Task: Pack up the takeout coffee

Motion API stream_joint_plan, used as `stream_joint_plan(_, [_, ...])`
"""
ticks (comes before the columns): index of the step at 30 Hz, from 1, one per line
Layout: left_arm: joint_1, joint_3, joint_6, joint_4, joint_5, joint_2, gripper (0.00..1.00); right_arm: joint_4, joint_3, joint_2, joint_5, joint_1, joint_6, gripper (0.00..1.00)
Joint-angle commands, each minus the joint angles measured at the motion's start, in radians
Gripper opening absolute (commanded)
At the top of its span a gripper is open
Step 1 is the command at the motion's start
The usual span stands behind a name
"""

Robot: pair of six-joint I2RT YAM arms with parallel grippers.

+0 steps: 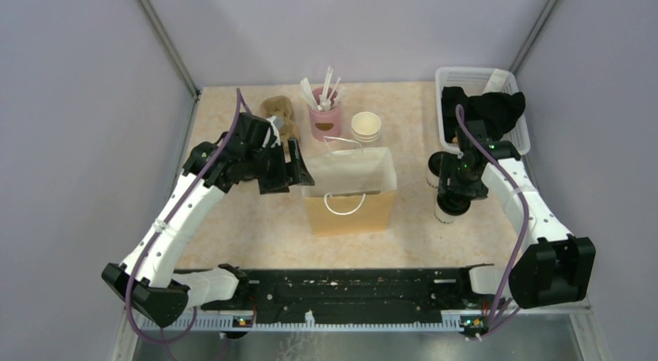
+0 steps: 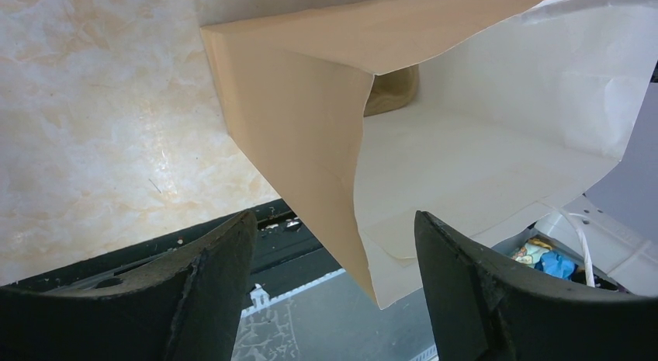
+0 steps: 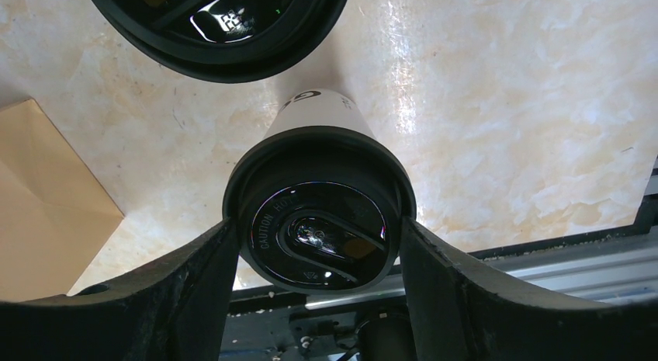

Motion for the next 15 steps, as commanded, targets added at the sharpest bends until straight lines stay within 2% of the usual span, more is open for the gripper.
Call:
stream_joint_plan(1, [0.000,0.057,-0.002,0.003,-0.005,0.017,0.81,-0.010,0.038,-0.009,0.016,-0.009,-0.014,0.64])
stream_joint_plan(8, [0.000,0.107,0.022,-0.034,0.008,0.056,0.81,-0.039,0.194,-0.119,-0.031,-0.009,-0.063,0.60])
stream_joint_plan(15, [0.000,0.129,0.055,-0.049,0.003,0.083,0.69,0.006,0.433,-0.237,-0.289,-0.008,-0.104,0.54])
